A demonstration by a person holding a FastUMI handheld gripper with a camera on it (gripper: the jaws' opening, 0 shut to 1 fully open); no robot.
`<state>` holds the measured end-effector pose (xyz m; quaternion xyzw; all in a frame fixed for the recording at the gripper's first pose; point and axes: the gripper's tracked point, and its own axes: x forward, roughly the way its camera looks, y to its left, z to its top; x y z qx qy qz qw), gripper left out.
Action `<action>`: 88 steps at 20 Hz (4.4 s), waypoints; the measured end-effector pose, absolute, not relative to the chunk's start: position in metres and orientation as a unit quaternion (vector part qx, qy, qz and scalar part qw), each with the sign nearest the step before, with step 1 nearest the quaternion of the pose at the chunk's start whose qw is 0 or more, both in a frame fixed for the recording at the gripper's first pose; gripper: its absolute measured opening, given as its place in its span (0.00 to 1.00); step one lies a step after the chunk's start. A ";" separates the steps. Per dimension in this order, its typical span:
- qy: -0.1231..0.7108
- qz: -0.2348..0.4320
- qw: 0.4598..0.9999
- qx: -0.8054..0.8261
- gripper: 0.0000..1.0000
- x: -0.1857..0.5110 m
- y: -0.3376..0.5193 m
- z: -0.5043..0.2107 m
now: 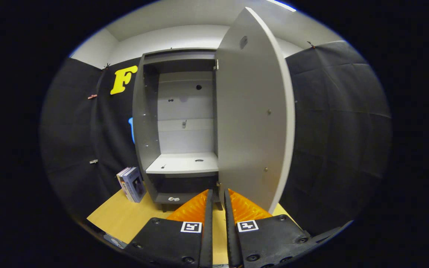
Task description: Open the shoe cabinet door, grab the shoes and put them into the shoe cabinet, then close the shoe cabinet door.
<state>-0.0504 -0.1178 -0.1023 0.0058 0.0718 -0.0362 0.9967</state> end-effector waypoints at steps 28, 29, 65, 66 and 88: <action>0.379 0.010 0.925 0.007 0.20 -0.028 0.009 -0.502; 0.381 0.010 0.925 0.003 0.20 -0.025 0.010 -0.505; 0.336 0.008 0.942 -0.008 0.05 0.059 -0.019 -0.403; 0.331 0.011 0.944 -0.002 0.05 0.058 -0.022 -0.386; 0.226 -0.043 0.973 -0.008 0.05 0.208 -0.020 -0.149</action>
